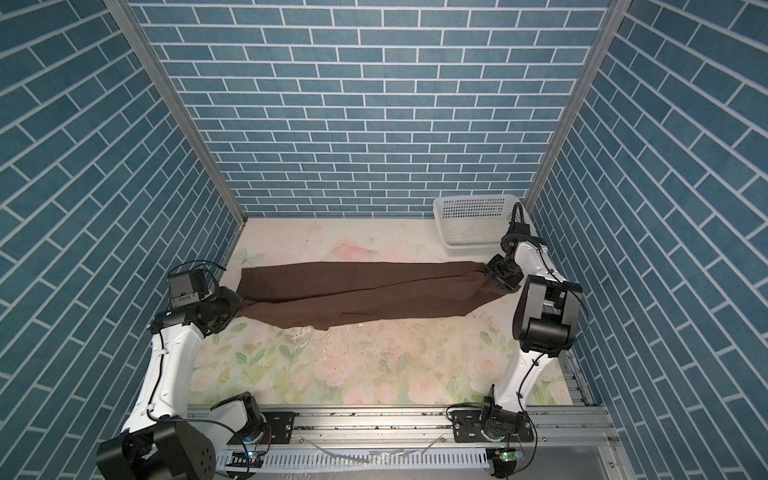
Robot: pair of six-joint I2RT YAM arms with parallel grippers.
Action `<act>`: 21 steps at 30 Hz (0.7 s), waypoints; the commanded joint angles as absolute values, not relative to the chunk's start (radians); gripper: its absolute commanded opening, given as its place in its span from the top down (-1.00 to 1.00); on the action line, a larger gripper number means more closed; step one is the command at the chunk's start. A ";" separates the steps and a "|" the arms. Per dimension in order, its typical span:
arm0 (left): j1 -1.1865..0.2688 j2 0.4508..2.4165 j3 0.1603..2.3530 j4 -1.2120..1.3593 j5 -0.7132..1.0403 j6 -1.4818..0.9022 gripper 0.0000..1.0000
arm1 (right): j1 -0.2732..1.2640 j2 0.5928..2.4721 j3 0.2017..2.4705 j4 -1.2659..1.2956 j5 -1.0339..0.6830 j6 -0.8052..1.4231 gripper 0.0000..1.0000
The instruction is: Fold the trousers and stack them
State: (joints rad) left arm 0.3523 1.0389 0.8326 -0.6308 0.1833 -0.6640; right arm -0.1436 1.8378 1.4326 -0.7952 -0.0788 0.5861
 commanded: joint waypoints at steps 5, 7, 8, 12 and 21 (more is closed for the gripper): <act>0.357 1.058 0.832 -0.607 0.169 -0.655 1.00 | -0.093 1.522 1.090 -0.738 0.067 0.538 -0.28; 0.358 1.046 0.830 -0.613 0.162 -0.654 1.00 | -0.069 1.477 1.015 -0.680 0.046 0.551 -0.23; 0.358 1.041 0.827 -0.615 0.161 -0.656 1.00 | -0.060 1.467 0.990 -0.647 0.024 0.558 -0.21; 0.357 1.018 0.811 -0.608 0.169 -0.670 1.00 | 0.020 1.502 0.942 -0.479 -0.081 0.600 -0.16; 0.358 1.024 0.784 -0.597 0.178 -0.665 1.00 | 0.174 1.735 1.086 -0.427 -0.063 0.614 -0.44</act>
